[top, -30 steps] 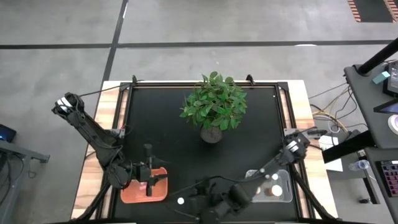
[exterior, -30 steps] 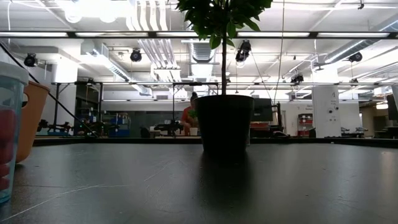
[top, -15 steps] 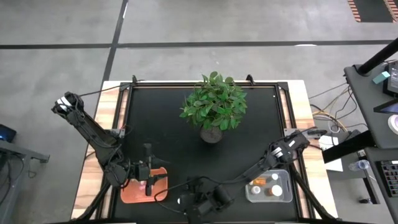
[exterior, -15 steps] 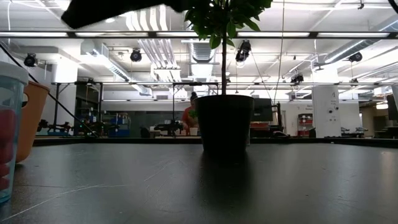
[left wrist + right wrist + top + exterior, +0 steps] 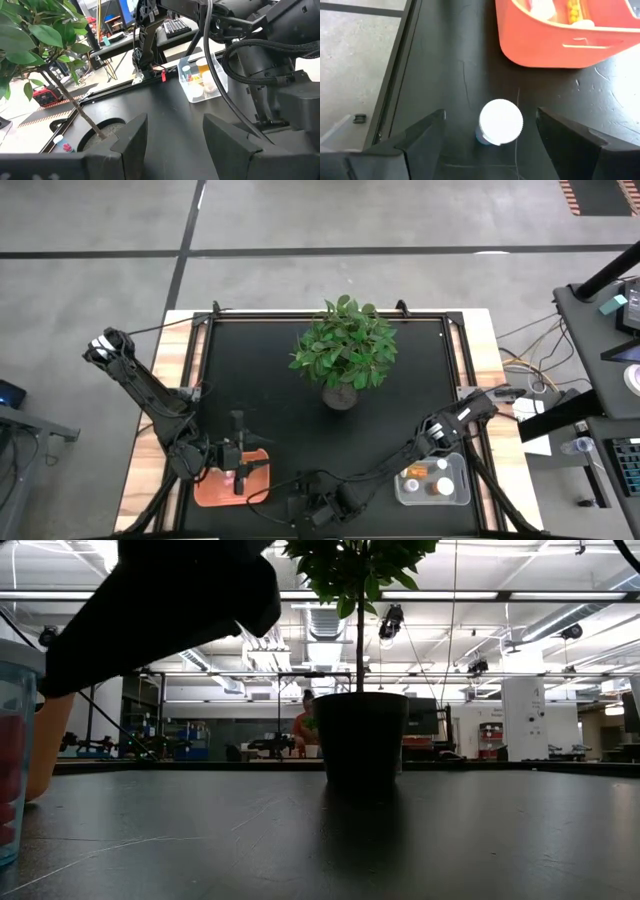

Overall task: Pick and place medicine bottles into bin by pill shape (circle, oval)
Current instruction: Put the bottom blue capsule bottle into the transparent bin

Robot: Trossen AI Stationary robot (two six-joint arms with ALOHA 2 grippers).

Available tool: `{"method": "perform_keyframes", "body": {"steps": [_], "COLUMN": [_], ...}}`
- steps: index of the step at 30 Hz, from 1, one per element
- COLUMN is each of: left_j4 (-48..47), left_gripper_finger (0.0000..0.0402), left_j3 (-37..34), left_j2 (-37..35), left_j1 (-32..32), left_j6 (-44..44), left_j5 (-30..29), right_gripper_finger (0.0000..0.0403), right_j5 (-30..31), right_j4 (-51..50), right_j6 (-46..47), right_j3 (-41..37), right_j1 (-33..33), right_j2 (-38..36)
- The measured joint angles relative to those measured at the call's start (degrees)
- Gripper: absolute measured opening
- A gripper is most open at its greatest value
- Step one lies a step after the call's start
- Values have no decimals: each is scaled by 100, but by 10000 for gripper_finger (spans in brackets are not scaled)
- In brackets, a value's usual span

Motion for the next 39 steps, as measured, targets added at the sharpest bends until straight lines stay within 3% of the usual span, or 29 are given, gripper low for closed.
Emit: {"method": "perform_keyframes", "body": {"steps": [6,33,39], "left_j4": [0,-11,7], "left_gripper_finger": [176,176,176], "left_j3": [2,9,13], "left_j2": [0,0,2], "left_j1": [0,2,4], "left_j6": [0,-17,-20], "left_j5": [2,0,1], "right_gripper_finger": [286,127,111], "right_j5": [2,0,0], "right_j4": [45,323,329], "right_j6": [0,62,61], "right_j3": [-4,-159,-162], "right_j1": [-17,-74,-76], "right_j2": [6,6,6]}}
